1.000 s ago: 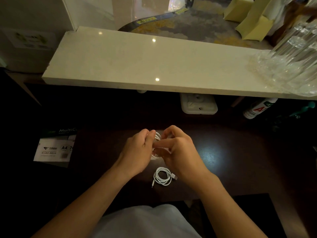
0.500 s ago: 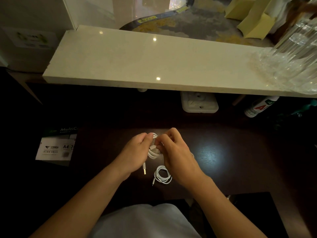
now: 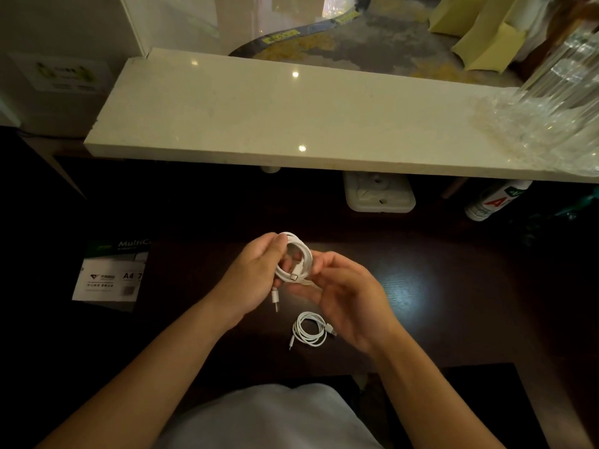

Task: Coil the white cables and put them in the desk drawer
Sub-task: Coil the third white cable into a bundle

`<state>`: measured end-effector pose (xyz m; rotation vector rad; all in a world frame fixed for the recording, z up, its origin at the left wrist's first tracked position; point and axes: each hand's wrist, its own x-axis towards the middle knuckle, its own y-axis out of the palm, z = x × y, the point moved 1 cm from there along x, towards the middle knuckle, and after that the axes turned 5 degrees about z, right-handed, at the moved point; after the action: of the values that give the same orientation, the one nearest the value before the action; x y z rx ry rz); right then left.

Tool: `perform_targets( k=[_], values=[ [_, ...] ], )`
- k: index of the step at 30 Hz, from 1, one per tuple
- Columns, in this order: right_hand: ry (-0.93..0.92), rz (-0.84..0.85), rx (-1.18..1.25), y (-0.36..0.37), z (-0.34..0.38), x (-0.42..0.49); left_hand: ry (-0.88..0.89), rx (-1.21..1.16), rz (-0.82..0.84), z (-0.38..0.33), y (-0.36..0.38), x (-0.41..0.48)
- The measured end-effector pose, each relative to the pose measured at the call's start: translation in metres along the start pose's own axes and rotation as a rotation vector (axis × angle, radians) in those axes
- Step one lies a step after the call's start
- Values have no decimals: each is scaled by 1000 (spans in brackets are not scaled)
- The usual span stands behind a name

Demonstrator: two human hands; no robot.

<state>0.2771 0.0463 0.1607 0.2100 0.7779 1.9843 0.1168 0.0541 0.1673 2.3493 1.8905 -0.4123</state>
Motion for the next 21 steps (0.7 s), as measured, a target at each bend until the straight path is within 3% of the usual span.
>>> perform_targets(
  k=[2,5,14,17,21],
  values=[
    [73,-104,39,-5,4,1,60,123,44,0,-2,2],
    [161,-258,-216,-9,8,3,126,293,95,3,-2,3],
    [218,-301,-653,-10,2,1,177,421,41,9,7,-1],
    [256,-212,-657,-11,5,-2,114,309,13,12,7,-1],
    [319,-91,-413,-18,5,0,-52,67,148,17,9,0]
  ],
)
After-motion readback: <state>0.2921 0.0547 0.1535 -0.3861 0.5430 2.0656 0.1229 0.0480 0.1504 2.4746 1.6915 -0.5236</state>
